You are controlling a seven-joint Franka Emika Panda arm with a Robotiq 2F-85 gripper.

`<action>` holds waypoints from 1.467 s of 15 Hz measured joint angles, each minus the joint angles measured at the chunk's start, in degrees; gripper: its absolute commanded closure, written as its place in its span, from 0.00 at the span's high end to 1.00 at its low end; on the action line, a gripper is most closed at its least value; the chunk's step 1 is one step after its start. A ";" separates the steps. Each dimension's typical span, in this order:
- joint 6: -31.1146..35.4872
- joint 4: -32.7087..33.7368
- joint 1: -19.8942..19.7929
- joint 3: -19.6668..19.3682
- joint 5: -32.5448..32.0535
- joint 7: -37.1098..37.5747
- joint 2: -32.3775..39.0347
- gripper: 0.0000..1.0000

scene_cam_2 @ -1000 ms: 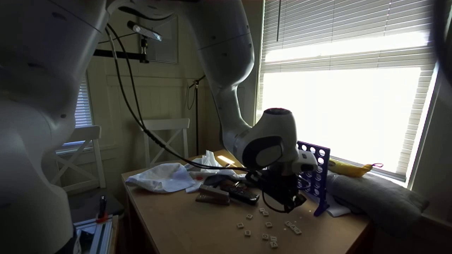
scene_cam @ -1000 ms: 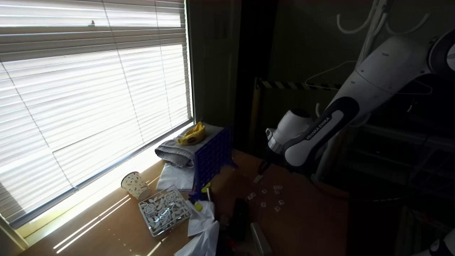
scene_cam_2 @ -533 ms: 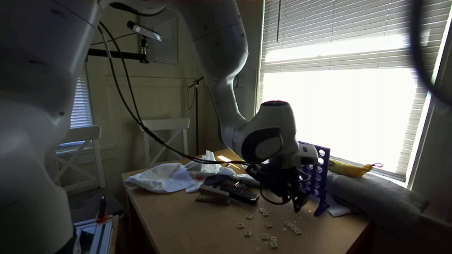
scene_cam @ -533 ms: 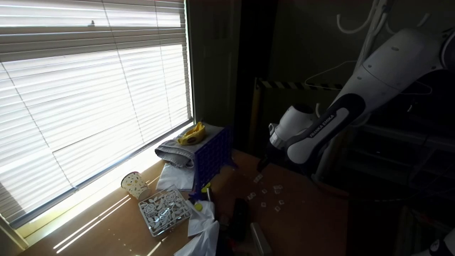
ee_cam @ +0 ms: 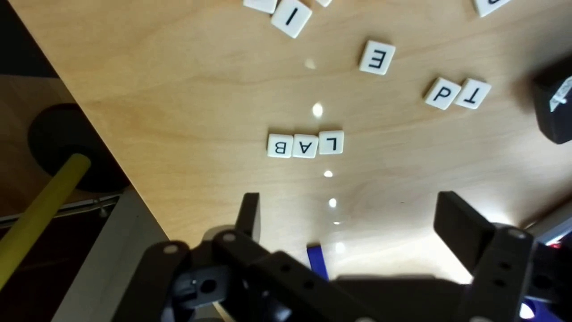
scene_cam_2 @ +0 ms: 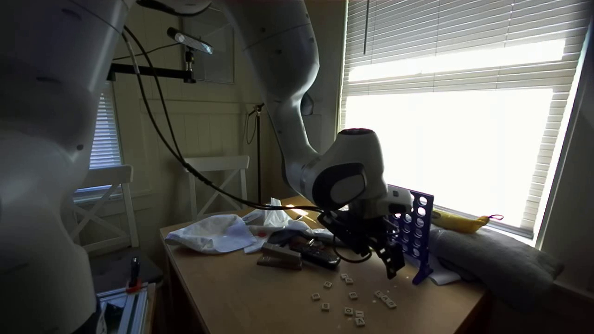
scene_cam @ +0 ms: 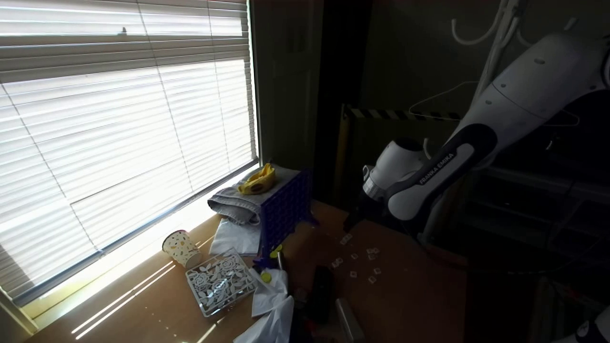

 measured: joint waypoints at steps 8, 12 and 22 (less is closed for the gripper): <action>-3.64 -1.87 4.09 -3.94 -0.13 5.12 -3.22 1.00; -6.26 -3.40 7.08 -7.56 -2.15 8.37 -5.90 1.00; -14.23 -5.18 6.84 -7.91 -3.64 9.28 -12.98 1.00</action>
